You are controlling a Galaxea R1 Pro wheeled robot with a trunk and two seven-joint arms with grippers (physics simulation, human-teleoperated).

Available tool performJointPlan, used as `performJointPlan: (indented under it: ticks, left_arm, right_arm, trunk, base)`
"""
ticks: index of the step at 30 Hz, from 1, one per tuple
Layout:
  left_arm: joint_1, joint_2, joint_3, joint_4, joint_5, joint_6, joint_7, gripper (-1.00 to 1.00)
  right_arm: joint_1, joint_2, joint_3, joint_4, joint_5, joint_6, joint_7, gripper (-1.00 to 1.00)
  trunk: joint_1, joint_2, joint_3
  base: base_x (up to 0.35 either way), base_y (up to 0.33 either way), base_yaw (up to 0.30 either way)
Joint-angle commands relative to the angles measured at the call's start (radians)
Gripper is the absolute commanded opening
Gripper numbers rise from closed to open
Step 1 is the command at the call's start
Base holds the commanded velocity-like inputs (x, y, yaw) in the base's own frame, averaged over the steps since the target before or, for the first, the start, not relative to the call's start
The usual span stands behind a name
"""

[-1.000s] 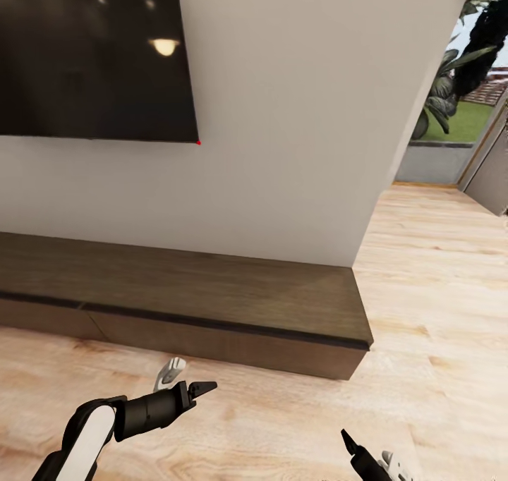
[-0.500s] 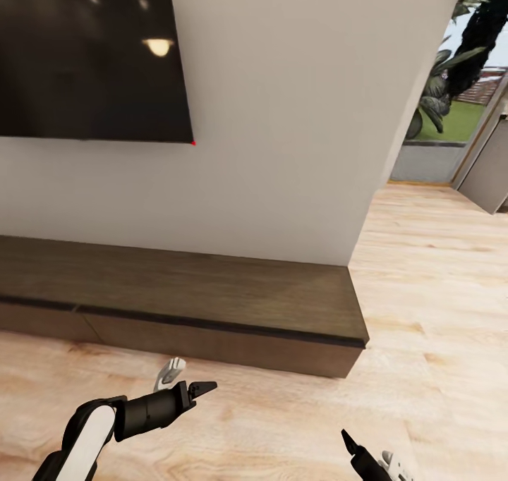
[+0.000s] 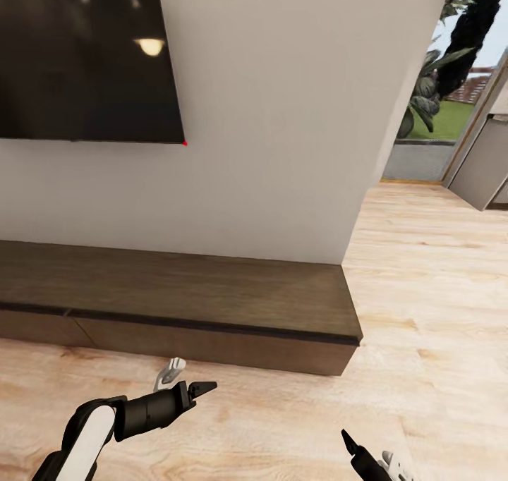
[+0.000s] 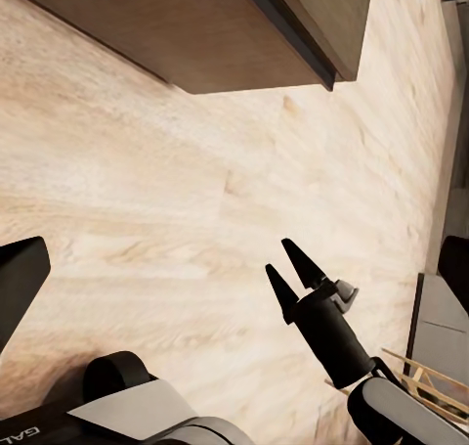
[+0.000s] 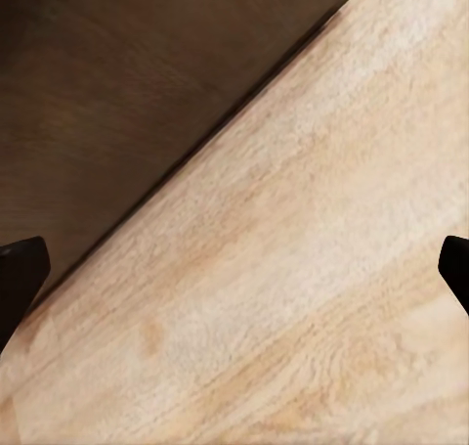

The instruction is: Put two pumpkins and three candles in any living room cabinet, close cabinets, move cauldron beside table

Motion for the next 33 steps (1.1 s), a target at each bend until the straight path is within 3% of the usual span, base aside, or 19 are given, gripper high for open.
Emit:
performJointPlan:
  ticks: [1, 17, 24, 26, 29, 33]
  left_arm:
    - [-0.001, 0.0, 0.002, 0.0, -0.01, 0.004, -0.01, 1.0]
    - [-0.001, 0.0, 0.001, 0.0, -0.01, 0.004, -0.01, 1.0]
    - [-0.001, 0.001, 0.007, 0.0, -0.01, 0.004, -0.01, 1.0]
    - [-0.001, 0.009, 0.015, 0.0, -0.01, 0.005, -0.011, 1.0]
    - [-0.001, 0.043, 0.012, 0.0, -0.009, 0.005, -0.011, 1.0]
    - [-0.001, 0.052, 0.009, 0.0, -0.01, 0.006, -0.011, 1.0]
  right_arm:
    - [-0.001, 0.0, 0.002, 0.002, -0.008, -0.002, 0.005, 1.0]
    - [-0.001, -0.003, 0.001, 0.001, -0.007, -0.003, 0.004, 1.0]
    - [-0.013, -0.011, -0.063, -0.013, -0.007, 0.01, 0.001, 1.0]
    - [-0.049, -0.007, -0.073, -0.015, -0.007, 0.028, -0.002, 1.0]
    - [-0.119, 0.0, -0.078, -0.016, -0.01, 0.085, -0.005, 1.0]
    - [-0.186, 0.005, -0.079, -0.016, -0.027, 0.142, -0.004, 1.0]
  trunk:
    - [0.0, 0.0, -0.001]
    - [0.042, -0.077, -0.035]
    - [0.069, -0.126, -0.057]
    - [0.077, -0.14, -0.063]
    - [0.088, -0.161, -0.073]
    - [0.103, -0.189, -0.085]
  base:
    - [0.0, 0.0, -0.007]
    - [0.0, 0.0, -0.054]
    - [0.0, 0.0, 0.0]
    - [0.0, 0.0, 0.0]
    - [0.0, 0.0, 0.0]
    - [0.0, 0.0, 0.0]
